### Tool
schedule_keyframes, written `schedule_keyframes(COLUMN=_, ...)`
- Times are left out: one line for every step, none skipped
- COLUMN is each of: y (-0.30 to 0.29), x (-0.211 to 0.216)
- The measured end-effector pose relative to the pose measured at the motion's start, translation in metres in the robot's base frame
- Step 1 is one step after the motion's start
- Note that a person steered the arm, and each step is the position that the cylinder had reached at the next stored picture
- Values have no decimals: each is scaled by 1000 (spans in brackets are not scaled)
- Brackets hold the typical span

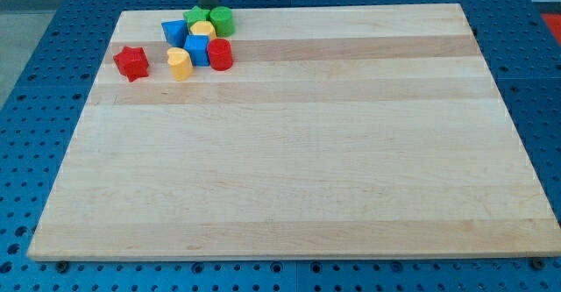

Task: Push the green star above to the yellow hexagon

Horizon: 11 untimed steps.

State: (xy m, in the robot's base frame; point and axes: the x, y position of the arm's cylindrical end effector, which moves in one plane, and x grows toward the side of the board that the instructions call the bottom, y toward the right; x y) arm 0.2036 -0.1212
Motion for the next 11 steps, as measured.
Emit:
schedule_keyframes(y=29, x=8)
schedule_keyframes(y=49, x=23)
schedule_keyframes(y=47, x=17)
schedule_keyframes(y=28, x=-10)
schedule_keyframes(y=2, x=-11)
schedule_keyframes(y=-19, x=-8)
schedule_keyframes(y=-30, x=-12)
schedule_keyframes(y=-57, x=-12)
schedule_keyframes(y=-102, x=-12)
schedule_keyframes(y=-112, x=-9)
schedule_keyframes(y=-100, x=7)
